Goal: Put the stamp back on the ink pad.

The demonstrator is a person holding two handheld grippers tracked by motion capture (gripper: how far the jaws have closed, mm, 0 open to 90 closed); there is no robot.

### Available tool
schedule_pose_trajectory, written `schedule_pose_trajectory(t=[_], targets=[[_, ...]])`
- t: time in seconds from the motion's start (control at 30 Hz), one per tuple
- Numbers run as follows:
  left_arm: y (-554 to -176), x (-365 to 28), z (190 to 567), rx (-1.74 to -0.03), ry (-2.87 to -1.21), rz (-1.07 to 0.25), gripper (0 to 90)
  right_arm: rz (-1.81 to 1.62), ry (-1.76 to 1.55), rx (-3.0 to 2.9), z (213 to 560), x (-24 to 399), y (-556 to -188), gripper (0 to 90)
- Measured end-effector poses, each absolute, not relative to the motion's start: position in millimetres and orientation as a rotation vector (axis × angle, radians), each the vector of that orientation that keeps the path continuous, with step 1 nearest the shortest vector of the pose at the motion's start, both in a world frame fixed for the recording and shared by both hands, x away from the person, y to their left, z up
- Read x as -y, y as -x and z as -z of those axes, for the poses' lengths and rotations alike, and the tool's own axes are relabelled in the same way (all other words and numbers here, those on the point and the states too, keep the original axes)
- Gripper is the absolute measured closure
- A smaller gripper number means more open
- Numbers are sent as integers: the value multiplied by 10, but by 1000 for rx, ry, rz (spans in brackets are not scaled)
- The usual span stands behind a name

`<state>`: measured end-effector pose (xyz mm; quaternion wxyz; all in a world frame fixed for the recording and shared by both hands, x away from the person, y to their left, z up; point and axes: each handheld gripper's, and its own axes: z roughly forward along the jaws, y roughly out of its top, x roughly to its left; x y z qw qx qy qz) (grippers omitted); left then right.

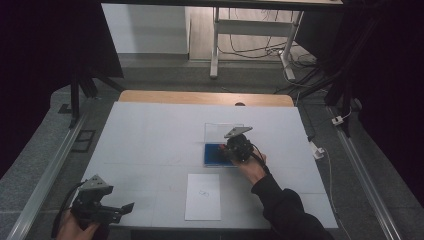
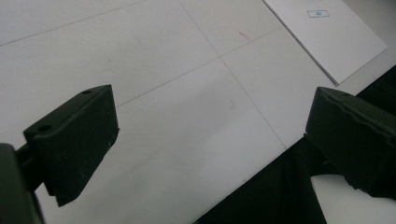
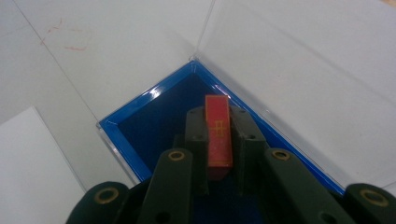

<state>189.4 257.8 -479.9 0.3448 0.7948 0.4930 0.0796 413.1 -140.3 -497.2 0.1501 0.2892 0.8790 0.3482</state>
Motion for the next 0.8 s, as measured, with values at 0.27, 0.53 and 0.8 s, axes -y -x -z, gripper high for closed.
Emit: schedule_pose_trajectory(t=[0.27, 0.53, 0.8], targets=[[-1893, -2578, 4799, -1280, -2064, -208, 25, -1007, -845, -2521, 4978, 1400, -4126, 749], [-1892, -2579, 4799, -1280, -2063, -209, 25, -1056, -851, -2495, 4868, 1419, -4105, 684], [-1893, -2579, 4798, -1282, -2062, -207, 25, -1101, -882, -2500, 4755, 1470, -4061, 541]])
